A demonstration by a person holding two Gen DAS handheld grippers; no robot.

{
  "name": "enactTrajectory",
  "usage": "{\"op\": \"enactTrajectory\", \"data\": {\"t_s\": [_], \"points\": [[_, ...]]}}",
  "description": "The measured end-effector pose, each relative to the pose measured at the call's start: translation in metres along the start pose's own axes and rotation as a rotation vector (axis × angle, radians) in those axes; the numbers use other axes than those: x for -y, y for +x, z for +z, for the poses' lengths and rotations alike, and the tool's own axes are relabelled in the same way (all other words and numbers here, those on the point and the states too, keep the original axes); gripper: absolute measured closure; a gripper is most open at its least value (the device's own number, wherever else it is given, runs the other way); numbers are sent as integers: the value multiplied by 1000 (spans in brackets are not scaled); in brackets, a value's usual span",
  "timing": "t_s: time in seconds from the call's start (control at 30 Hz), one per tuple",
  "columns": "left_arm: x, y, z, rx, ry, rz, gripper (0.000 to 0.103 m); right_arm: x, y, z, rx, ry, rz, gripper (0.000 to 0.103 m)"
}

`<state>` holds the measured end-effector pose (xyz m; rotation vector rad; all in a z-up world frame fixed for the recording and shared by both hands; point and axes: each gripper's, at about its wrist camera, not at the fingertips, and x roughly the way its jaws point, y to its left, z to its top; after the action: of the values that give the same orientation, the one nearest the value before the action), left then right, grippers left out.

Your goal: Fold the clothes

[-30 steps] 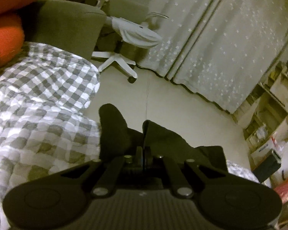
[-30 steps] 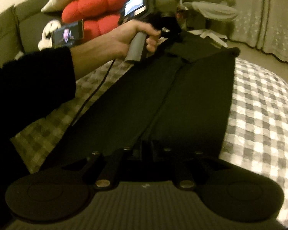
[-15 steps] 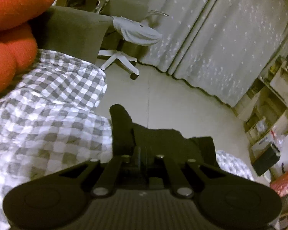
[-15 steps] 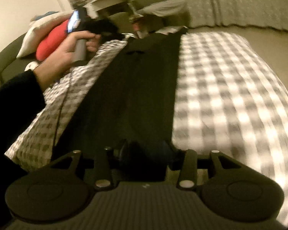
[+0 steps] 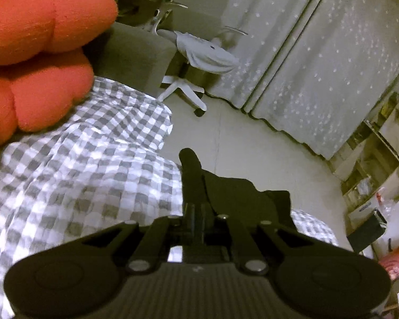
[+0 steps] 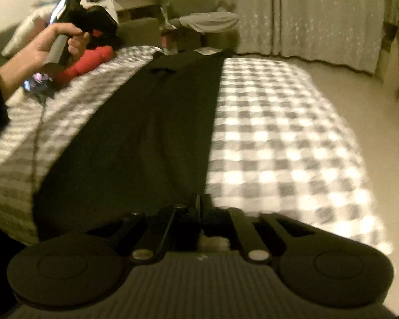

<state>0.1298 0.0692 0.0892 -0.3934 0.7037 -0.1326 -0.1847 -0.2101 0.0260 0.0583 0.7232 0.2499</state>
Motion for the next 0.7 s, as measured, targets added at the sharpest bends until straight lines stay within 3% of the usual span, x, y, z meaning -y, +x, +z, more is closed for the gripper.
{"op": "enactTrajectory", "data": {"t_s": [0.03,0.1,0.27,0.3,0.37,0.57,0.7], "points": [[2,-4,-1,1,7,4,99,0,0,-1,3,2,9,85],[6,-13,-3,4,22,11,99,-1,-3,-2,8,0,4,66],[12,-32,-9,16,42,18,98,-6,-4,-10,-9,-16,-8,62],[12,-33,-10,15,43,22,98,-9,-4,-11,-8,-41,-14,70],[11,-35,-16,7,40,31,98,-15,-4,-10,-9,-87,-26,100],[7,-47,-31,-5,52,41,98,1,-13,-8,26,-43,-53,100],[4,-59,-44,-21,43,38,98,-10,-8,-12,-1,-72,-24,77]]}}
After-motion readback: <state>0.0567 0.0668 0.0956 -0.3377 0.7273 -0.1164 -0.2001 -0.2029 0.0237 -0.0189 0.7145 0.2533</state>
